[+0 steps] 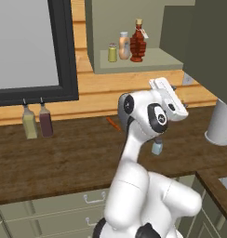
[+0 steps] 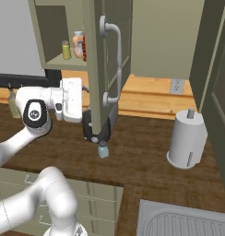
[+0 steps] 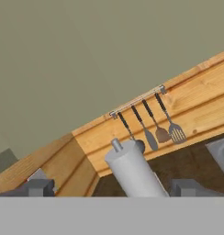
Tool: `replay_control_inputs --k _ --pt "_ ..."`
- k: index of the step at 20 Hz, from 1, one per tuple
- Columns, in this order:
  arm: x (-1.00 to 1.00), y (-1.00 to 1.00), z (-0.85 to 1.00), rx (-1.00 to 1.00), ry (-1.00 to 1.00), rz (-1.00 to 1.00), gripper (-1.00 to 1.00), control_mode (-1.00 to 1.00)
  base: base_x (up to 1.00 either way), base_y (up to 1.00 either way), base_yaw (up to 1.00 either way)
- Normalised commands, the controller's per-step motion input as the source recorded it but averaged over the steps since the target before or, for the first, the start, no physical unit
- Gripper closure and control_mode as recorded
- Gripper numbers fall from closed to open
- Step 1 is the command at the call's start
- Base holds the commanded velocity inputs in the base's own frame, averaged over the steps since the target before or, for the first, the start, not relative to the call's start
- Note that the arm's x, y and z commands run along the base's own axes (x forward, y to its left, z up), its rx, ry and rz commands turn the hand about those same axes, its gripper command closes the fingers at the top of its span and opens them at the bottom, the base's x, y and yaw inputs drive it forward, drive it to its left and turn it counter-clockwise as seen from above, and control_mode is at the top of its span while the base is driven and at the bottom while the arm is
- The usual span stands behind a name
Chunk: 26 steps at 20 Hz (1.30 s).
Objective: Put the shaker and condiment bottle from the counter next to their counterparts in the cabinet.
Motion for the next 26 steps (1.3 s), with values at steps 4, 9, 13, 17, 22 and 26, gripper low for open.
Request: replay_control_inputs --k 4,9,13,17,22,26 --pt "-0.02 0.0 -0.29 0.0 0.0 0.0 -1.0 -1.0 0.0 0.0 0.0" --pt "-0.02 0.02 -1.0 -0.04 0.06 -0.03 -1.0 -1.0 0.0 0.0 0.0" --pt "0.0 0.01 -0.85 -0.04 0.05 -0.01 -1.0 -1.0 0.0 0.0 0.0" --pt "0.0 0.04 -1.0 -0.06 0.09 -0.04 -1.0 -1.0 0.0 0.0 0.0" --pt "0.0 0.02 -1.0 -0.06 0.15 -0.03 -1.0 -1.0 0.0 0.0 0.0" --pt "0.07 0.07 -0.57 0.01 0.06 -0.02 -1.0 -1.0 0.0 0.0 0.0"
